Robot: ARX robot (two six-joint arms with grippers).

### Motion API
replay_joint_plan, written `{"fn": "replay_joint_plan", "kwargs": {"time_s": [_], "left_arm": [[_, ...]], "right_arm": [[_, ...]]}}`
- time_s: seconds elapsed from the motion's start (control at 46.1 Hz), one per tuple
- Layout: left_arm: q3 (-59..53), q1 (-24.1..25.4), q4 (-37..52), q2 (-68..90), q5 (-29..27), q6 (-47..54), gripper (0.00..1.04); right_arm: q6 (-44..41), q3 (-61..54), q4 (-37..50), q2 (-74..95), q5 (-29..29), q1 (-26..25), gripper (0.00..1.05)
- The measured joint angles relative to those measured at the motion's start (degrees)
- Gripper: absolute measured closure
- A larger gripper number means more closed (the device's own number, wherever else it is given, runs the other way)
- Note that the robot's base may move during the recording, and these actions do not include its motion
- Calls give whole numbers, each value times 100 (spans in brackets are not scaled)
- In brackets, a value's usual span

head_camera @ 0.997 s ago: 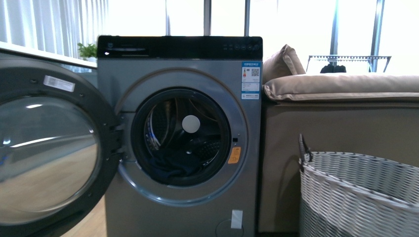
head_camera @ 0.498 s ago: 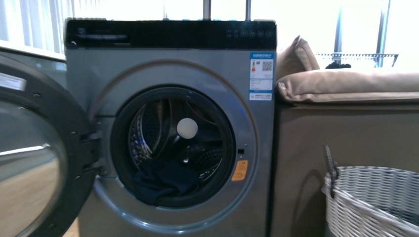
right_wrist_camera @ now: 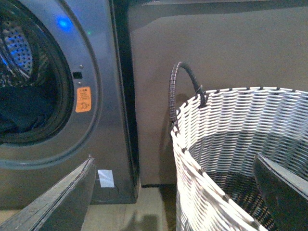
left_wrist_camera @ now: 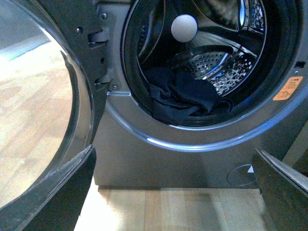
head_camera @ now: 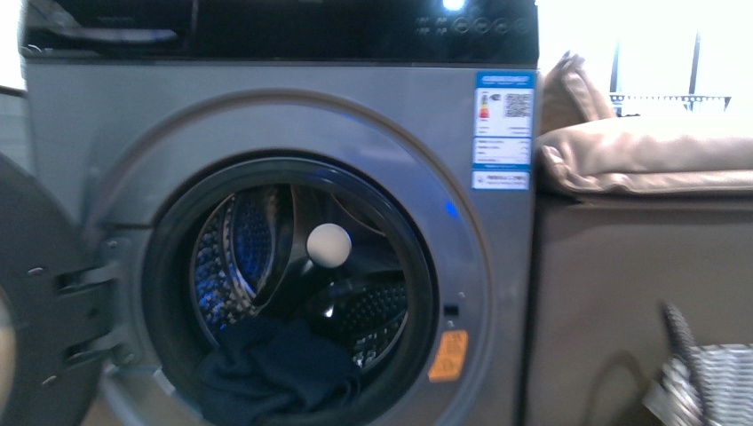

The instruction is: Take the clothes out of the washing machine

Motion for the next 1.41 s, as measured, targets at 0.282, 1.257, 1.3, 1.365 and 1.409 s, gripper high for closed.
{"fn": "replay_joint_plan", "kwargs": {"time_s": [0.282, 1.257, 1.3, 1.365, 1.409], "left_arm": [[15, 48, -59, 37, 142, -116, 6], [3724, -1244, 3163, 6996, 389, -1137, 6], [3910, -1281, 3215, 7263, 350, -1088, 6], [4164, -1342, 3294, 7643, 258, -1025, 6], [4280, -1377, 3309, 7825, 225, -990, 6]], "right_arm": [[0, 0, 0, 0, 0, 0, 7], [0, 0, 0, 0, 0, 0, 7], [0, 0, 0, 0, -2, 0, 7], [0, 0, 0, 0, 0, 0, 7], [0, 0, 0, 0, 0, 0, 7]]}}
